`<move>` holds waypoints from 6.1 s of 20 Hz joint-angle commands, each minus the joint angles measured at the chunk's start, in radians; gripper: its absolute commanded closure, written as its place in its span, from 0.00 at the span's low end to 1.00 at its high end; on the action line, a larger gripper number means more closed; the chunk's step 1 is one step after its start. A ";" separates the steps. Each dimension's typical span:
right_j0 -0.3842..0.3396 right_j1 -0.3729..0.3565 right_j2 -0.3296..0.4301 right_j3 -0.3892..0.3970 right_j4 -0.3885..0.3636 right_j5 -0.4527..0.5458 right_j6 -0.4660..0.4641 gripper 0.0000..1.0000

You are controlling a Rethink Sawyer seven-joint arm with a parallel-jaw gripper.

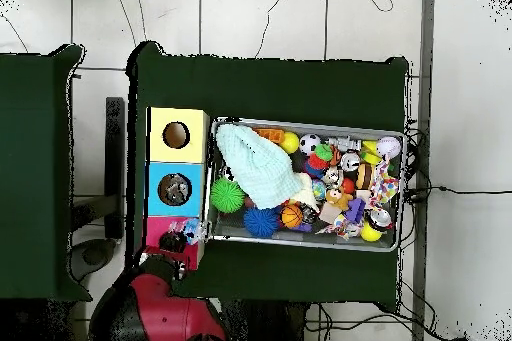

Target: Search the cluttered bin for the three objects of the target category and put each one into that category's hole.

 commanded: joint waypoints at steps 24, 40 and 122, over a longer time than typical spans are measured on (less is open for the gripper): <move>-0.025 0.102 0.043 -0.090 0.001 -0.118 0.192 1.00; 0.033 -0.161 -0.117 -0.199 -0.025 0.580 0.075 1.00; -0.493 -0.246 0.304 -0.027 -0.767 0.635 0.010 1.00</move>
